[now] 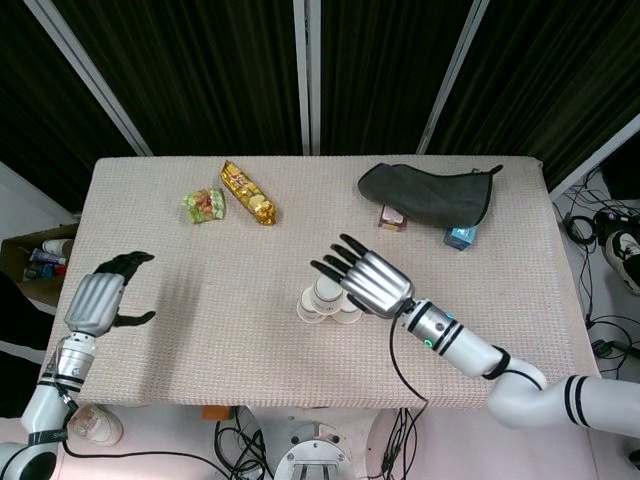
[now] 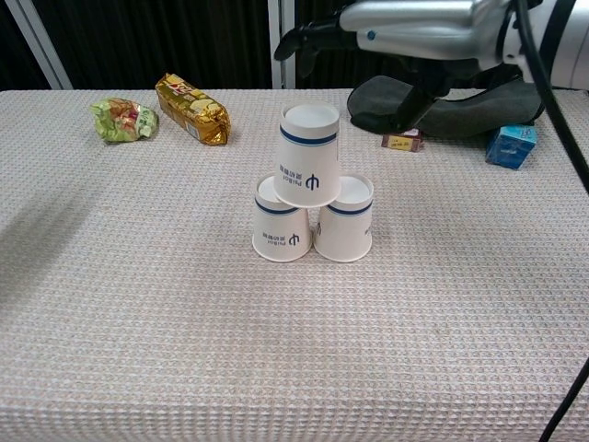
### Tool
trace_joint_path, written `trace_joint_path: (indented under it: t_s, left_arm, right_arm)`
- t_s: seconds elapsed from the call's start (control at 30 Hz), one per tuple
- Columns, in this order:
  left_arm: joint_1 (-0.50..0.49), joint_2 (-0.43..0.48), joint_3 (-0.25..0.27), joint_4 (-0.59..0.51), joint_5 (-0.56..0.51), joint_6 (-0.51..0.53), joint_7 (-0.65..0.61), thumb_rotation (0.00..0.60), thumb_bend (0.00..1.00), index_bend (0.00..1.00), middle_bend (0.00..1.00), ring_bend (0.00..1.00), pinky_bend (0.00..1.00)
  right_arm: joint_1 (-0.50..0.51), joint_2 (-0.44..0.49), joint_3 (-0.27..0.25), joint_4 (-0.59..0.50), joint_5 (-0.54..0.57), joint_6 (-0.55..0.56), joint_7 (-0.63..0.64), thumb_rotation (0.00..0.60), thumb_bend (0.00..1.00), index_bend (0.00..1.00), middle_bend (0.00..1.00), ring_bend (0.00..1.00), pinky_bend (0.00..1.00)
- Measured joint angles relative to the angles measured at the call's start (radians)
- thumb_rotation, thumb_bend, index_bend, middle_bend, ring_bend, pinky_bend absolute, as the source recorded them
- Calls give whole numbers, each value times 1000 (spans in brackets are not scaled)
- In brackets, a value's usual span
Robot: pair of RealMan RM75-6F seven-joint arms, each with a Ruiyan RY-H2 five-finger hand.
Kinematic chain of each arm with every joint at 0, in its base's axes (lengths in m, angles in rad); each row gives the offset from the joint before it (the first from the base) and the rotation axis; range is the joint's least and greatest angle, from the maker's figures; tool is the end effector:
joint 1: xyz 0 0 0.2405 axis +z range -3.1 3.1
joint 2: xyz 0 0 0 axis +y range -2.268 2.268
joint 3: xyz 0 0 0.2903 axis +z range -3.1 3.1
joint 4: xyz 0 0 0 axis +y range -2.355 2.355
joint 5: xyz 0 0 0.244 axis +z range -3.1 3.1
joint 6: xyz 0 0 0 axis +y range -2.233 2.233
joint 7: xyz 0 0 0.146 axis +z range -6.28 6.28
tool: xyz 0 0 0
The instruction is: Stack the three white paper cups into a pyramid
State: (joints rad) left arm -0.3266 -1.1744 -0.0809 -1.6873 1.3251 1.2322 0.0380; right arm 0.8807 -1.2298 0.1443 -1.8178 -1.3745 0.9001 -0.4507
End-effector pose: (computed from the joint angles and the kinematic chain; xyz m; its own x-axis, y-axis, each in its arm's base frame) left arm -0.3060 0.2693 0.0916 0.2971 0.1685 0.9399 0.9543 -0.0869 -0.2861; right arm -0.0819 -0.3482 0.0248 0.6606 -0.0128 0.7506 -0.5128 -0.7380 0.4387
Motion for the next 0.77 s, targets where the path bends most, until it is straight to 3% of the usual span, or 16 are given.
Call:
trace_joint_path:
  t_s: [0.2,0.37,0.53,0.77]
  left_arm:
    - [26,-7,-5,68,-13,62,58,600,126,184,169,160,212]
    - [68,-17,0,153,10,134,30,600,121,199,177,160,209]
    - [135,-35,25,216,53,231,-2,600,119,202,177,160,209]
    - [236,-46,81,194,117,338,-31,600,113,202,177,160,209]
  right_arm:
    - [-131,85,-13,-32,6,183,23,600,388,87,209,91,112]
    - [-308,147,-53,-2,-8,377,141,600,388,87,178,76,112]
    - [-458,161,-111,87,-52,528,324,600,388,87,164,61,111]
    - [-637,122,-191,256,-139,663,531,600,388,87,162,52,111]
